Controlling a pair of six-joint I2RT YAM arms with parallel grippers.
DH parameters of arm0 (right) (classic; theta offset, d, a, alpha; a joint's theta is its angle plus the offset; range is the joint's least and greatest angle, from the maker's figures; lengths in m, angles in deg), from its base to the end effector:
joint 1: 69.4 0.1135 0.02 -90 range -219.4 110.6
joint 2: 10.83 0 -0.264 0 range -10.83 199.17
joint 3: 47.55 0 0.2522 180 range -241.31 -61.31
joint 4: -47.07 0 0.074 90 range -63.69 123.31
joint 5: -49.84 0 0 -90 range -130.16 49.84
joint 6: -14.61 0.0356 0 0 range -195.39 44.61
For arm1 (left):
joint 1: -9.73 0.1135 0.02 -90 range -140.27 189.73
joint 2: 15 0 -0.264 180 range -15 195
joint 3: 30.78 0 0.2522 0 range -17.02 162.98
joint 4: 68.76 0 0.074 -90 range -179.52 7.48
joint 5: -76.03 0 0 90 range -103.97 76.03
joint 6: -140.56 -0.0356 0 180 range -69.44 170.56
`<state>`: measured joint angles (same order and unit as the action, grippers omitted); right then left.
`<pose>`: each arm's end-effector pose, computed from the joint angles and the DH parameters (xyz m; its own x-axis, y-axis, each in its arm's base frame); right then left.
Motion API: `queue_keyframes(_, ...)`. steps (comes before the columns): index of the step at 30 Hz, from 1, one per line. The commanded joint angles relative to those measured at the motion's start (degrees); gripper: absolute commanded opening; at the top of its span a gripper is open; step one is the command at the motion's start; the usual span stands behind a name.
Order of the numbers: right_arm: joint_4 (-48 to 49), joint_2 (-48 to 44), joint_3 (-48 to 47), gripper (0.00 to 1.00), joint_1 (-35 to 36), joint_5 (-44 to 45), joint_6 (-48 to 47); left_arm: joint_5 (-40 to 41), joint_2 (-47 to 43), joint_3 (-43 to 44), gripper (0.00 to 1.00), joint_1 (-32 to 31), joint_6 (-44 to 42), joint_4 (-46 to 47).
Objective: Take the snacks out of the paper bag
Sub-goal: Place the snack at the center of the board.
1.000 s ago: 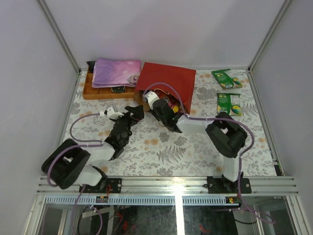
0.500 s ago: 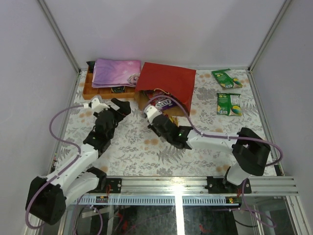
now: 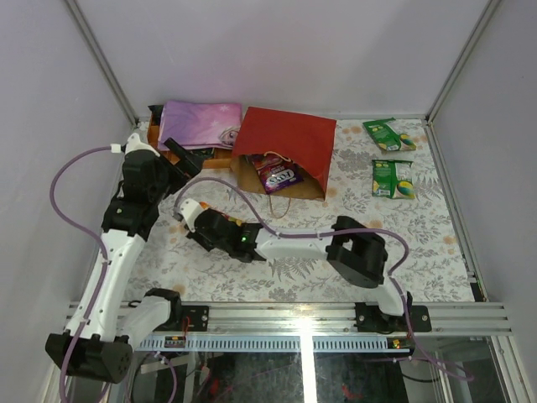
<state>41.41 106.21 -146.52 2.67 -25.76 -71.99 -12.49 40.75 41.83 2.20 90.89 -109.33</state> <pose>0.1559 0.4531 0.2268 -0.1742 -0.3517 -0.9198 -0.8426 0.5366 -0.0456 0.2114 -0.0270 0.3608 -0.3735 -0.6032 -0.7047 -0.1760 0.7920 -0.5846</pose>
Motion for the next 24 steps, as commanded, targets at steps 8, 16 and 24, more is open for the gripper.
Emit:
queue_keyframes(8,6.53,-8.64,4.93,0.97,-0.1,-11.39,3.54,6.16,-1.78,4.03,1.0,1.19,-6.42,-11.18)
queue_keyframes(16,24.81,-26.08,35.9,0.99,-17.77,-29.84,37.83,-2.27,-1.44,0.33,1.0,1.42,-11.78,-7.44)
queue_keyframes(24,28.13,-15.97,37.01,0.83,-21.22,-30.13,55.47,-4.88,-4.65,-3.9,1.0,1.39,-12.12,-6.17)
